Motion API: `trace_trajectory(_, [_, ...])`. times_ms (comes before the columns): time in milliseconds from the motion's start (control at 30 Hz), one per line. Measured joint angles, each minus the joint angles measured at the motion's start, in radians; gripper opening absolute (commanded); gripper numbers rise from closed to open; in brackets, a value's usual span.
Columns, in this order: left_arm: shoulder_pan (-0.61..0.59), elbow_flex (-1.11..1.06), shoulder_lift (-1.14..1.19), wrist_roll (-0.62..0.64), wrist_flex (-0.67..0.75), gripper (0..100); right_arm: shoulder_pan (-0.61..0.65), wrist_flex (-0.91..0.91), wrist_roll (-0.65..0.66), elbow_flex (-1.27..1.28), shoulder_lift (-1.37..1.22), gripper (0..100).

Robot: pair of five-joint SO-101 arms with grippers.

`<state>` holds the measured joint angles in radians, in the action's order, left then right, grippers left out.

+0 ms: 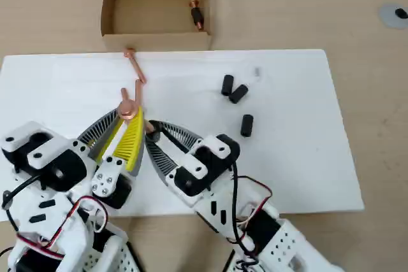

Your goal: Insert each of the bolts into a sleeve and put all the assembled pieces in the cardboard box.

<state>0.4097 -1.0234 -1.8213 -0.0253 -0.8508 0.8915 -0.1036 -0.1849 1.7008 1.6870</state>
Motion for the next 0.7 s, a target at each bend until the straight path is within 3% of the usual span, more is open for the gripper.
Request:
trace_trajectory(300, [0.000,-0.002,0.000,0.000,0.002,1,0.000,0.000,0.000,0.000,0.002,1.0])
trace_trajectory(700, [0.005,-0.095,0.002,-0.037,0.155,1,0.000,0.002,0.000,0.000,0.011,1.0])
